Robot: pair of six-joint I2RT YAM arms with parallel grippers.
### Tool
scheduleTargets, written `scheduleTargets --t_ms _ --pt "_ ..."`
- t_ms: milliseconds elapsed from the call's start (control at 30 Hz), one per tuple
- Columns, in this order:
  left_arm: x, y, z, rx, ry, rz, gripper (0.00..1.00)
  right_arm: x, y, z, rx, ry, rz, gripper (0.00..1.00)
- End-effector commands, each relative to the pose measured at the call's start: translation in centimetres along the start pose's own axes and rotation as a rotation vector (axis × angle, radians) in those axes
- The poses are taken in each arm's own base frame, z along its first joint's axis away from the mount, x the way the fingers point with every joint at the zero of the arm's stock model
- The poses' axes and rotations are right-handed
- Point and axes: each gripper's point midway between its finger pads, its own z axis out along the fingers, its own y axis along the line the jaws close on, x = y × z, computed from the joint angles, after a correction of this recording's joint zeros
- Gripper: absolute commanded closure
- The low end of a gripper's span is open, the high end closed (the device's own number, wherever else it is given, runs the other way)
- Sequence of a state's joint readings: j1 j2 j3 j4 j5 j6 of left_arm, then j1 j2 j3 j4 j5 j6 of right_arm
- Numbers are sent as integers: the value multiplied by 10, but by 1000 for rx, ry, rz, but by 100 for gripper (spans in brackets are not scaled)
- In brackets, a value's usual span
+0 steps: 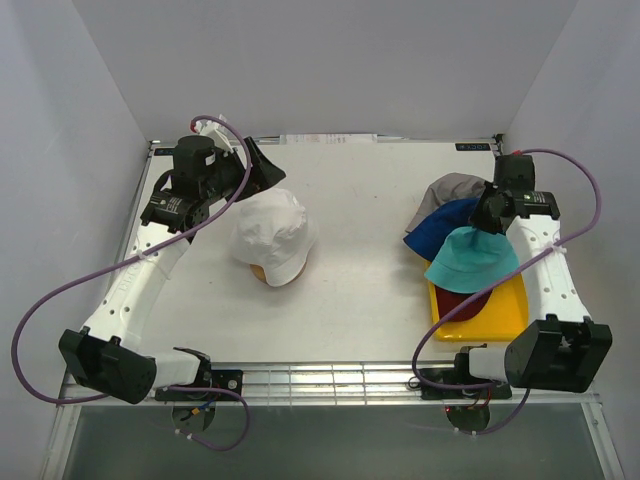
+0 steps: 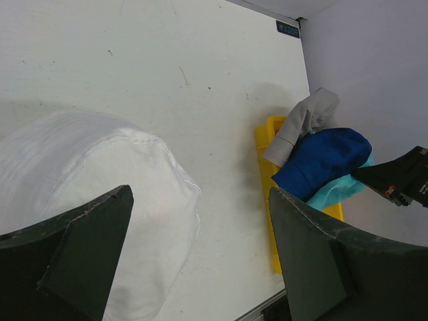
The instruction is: Stack the hats
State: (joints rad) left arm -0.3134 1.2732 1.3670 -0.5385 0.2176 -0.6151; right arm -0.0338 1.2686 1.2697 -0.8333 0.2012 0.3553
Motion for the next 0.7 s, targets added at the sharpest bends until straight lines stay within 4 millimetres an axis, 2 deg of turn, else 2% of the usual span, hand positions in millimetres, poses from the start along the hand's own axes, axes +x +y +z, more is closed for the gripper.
scheduleTargets --t_ms 0,67,100,200,300,667 --pt "-6 0 -9 -6 -30 28 7 -7 9 15 -48 -28 6 92" --pt "-6 0 -10 -9 -30 29 7 -3 9 20 -46 -16 5 87" --pt "-7 0 -9 -10 -32 31 7 -3 8 21 -44 -13 6 79" --pt "-7 0 -9 -8 -31 29 7 -5 9 18 -51 -25 7 68" --pt "-7 0 -8 -7 -28 29 7 -3 10 15 -64 -28 8 61" --pt "-6 0 -8 -7 -25 27 7 23 13 14 -122 -7 23 56"
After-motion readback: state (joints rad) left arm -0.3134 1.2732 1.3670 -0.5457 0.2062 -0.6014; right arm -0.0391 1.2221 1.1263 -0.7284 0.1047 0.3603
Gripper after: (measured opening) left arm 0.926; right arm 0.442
